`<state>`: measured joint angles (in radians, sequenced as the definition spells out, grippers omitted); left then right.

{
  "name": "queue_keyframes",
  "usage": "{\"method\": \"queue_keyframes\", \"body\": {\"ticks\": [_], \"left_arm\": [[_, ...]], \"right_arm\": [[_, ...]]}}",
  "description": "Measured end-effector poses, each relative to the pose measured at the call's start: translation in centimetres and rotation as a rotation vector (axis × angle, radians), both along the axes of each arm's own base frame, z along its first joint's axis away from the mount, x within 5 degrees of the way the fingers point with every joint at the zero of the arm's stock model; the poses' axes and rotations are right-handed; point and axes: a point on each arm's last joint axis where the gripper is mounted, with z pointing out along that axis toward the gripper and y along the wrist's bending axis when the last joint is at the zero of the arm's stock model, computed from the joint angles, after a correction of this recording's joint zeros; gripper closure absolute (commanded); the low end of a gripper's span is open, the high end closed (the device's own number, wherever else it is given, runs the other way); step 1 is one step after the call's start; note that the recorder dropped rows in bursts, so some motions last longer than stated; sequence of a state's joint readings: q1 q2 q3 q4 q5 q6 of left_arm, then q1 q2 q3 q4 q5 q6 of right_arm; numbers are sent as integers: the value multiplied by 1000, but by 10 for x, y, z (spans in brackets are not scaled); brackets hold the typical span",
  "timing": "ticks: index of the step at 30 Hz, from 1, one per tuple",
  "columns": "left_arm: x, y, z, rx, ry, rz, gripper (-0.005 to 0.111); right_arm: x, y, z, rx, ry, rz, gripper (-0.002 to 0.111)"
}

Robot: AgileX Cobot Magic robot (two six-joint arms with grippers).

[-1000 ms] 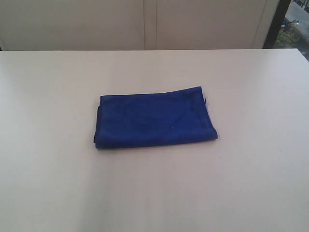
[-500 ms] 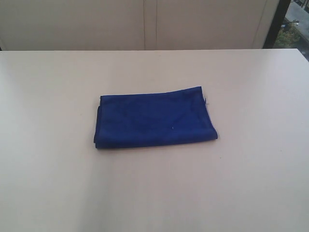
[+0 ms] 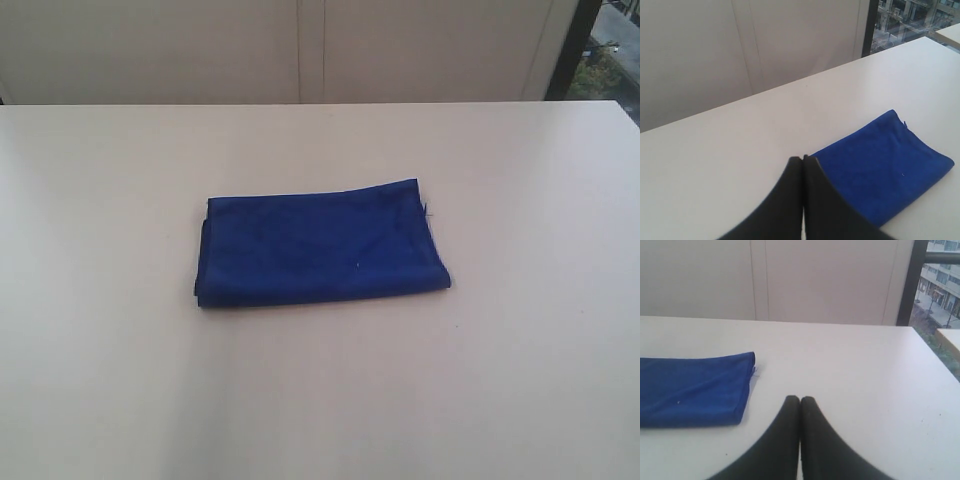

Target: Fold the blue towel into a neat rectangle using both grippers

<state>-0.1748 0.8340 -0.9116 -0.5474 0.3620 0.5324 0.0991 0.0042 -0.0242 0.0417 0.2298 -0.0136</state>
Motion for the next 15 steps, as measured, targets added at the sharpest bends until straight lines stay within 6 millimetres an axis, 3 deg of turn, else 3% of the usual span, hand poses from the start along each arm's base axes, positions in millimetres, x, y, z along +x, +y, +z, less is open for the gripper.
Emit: {"method": "queue_keyframes", "body": {"ticks": [15], "left_arm": [[0,0,0,0,0,0,107]], "right_arm": [[-1,0,-14,1,103,1,108]]}}
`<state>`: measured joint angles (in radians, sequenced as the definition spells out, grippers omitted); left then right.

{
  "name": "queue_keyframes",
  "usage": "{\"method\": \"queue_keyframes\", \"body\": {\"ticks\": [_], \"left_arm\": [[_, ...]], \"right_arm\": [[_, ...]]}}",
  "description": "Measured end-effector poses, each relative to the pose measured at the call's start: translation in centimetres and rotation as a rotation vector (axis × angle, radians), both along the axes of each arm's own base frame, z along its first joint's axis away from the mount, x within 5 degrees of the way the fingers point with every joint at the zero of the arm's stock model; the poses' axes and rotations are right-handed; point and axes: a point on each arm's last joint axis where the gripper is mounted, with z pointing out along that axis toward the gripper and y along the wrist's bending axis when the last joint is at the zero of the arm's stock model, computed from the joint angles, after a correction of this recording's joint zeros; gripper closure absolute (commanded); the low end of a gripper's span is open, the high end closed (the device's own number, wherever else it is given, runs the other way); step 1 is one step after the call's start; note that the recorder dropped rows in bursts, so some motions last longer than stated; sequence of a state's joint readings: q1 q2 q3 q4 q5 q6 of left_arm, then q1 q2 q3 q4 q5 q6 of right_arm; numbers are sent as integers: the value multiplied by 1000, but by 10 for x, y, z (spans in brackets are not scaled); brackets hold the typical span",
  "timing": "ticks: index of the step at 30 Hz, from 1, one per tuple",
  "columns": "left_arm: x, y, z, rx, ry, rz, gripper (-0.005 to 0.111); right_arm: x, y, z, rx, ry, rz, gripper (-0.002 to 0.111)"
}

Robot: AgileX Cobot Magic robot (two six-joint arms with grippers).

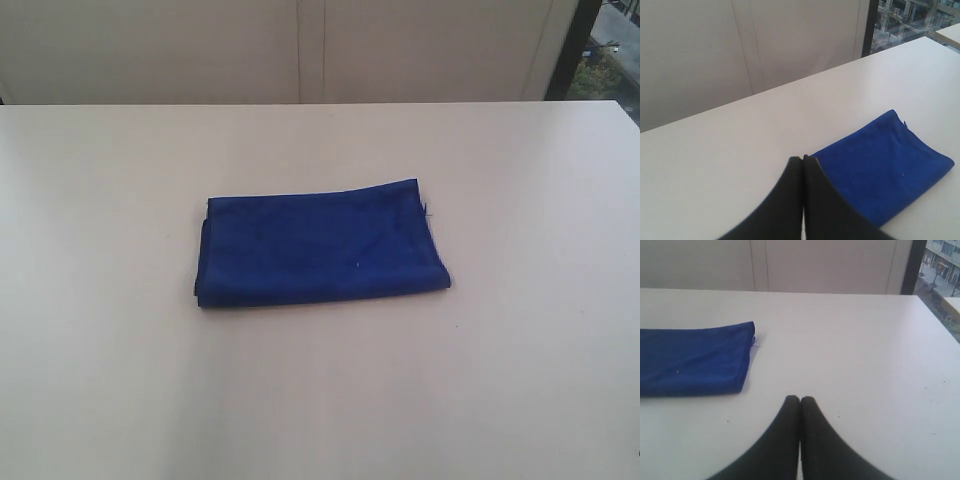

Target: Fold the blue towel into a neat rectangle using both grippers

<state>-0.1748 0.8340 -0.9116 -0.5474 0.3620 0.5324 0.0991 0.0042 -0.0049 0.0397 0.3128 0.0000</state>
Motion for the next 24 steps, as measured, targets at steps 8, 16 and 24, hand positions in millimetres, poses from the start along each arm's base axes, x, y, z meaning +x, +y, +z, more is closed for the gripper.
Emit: {"method": "queue_keyframes", "body": {"ticks": [8,16,24], "left_arm": [[0,0,0,0,0,0,107],[0,0,0,0,0,0,107],[0,0,0,0,0,0,107]], "right_arm": [[-1,0,-3,-3,30,1,108],[-1,0,-3,-3,32,1,108],[-1,0,-3,-4,36,0,108]]}}
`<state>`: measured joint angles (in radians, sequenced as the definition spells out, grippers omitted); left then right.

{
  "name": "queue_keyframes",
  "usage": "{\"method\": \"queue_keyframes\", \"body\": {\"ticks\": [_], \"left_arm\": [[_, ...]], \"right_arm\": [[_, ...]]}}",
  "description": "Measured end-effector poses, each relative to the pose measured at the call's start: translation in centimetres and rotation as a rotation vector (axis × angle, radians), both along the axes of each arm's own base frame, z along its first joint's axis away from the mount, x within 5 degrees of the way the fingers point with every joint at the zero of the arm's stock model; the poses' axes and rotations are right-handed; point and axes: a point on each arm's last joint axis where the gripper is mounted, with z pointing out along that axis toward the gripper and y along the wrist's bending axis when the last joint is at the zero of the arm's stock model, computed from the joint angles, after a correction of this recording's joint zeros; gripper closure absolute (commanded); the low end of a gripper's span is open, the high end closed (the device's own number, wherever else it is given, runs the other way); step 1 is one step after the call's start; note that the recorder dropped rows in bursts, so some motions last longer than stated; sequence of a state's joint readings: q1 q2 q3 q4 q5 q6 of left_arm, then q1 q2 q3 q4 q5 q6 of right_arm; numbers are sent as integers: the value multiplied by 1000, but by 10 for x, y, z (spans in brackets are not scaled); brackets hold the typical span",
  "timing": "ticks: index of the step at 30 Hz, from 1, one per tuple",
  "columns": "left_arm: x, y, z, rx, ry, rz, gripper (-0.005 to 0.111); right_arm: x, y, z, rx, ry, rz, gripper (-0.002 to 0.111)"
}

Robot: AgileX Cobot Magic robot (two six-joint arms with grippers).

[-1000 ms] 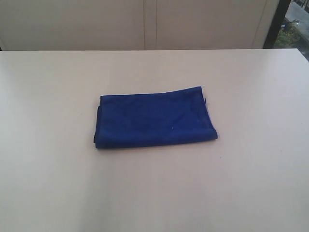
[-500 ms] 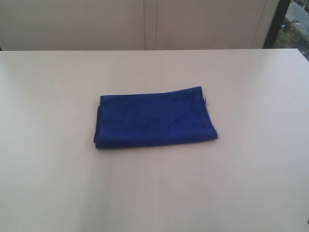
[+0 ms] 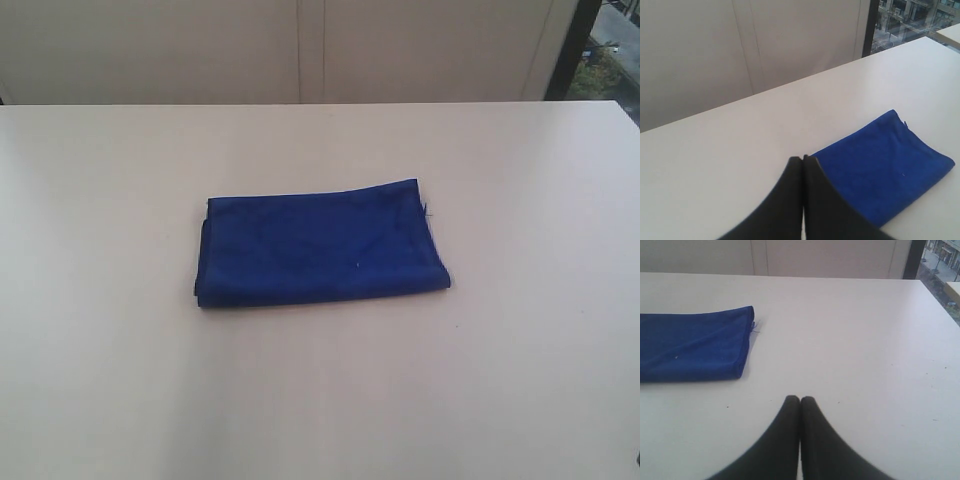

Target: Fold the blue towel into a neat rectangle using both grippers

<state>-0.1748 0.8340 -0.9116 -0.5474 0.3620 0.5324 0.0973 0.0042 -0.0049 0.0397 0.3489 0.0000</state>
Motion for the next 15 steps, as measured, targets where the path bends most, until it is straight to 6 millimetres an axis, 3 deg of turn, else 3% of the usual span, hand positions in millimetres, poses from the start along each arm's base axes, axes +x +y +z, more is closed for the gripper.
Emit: {"method": "queue_keyframes", "body": {"ticks": [15], "left_arm": [[0,0,0,0,0,0,107]], "right_arm": [[0,-2,0,0,0,-34,108]]}}
